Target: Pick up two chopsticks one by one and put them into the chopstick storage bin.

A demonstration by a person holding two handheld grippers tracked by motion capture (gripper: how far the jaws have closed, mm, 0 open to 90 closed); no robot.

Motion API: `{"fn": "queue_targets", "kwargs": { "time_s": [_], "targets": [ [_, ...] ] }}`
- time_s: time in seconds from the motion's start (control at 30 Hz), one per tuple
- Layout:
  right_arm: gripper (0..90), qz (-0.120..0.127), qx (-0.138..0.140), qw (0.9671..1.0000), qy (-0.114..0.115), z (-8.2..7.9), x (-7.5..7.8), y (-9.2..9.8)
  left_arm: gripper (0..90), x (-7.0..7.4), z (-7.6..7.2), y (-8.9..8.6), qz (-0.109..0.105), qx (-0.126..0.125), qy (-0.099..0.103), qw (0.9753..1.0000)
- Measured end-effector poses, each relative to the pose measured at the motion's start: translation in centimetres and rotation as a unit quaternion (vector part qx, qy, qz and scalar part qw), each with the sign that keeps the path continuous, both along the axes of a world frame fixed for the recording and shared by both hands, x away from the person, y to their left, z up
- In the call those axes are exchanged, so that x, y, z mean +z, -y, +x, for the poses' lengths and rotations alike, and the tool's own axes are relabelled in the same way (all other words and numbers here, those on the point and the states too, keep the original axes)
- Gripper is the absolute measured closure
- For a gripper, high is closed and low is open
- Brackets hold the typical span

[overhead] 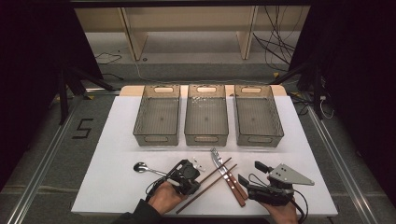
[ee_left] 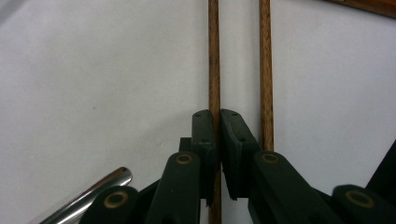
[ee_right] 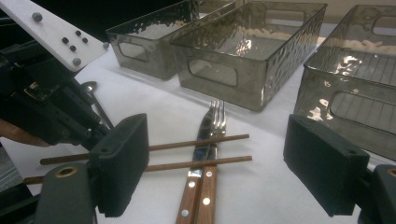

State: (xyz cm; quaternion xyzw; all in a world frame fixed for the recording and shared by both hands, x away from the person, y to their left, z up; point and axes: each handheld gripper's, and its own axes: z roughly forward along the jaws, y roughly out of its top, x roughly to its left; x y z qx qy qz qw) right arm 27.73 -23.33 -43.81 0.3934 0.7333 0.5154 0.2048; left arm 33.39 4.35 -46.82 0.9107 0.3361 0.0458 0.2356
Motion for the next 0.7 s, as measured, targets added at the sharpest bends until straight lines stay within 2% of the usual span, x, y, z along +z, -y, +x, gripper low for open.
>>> {"fn": "queue_targets", "kwargs": {
  "time_s": [0.17, 0.33, 0.47, 0.7],
  "targets": [
    [23.1, 0.001, 0.000, 1.0000, 0.001, 0.0, 0.0, 0.0, 84.4, 0.1, 0.1, -0.2, -0.001, 0.003, 0.012, 0.9999],
    [23.1, 0.001, 0.000, 1.0000, 0.000, 0.0, 0.0, 0.1, 84.5, 0.8, 0.4, -0.9, -0.011, 0.006, 0.021, 0.9997],
    [23.1, 0.002, 0.000, 1.0000, 0.002, 0.0, 0.0, 0.1, 84.5, 1.9, 0.7, -1.6, -0.027, 0.006, 0.030, 0.9992],
    [23.0, 0.002, 0.002, 1.0000, 0.001, 0.0, 0.0, 0.1, 84.5, 3.7, 1.2, -3.5, -0.058, 0.024, 0.050, 0.9968]
  ]
}}
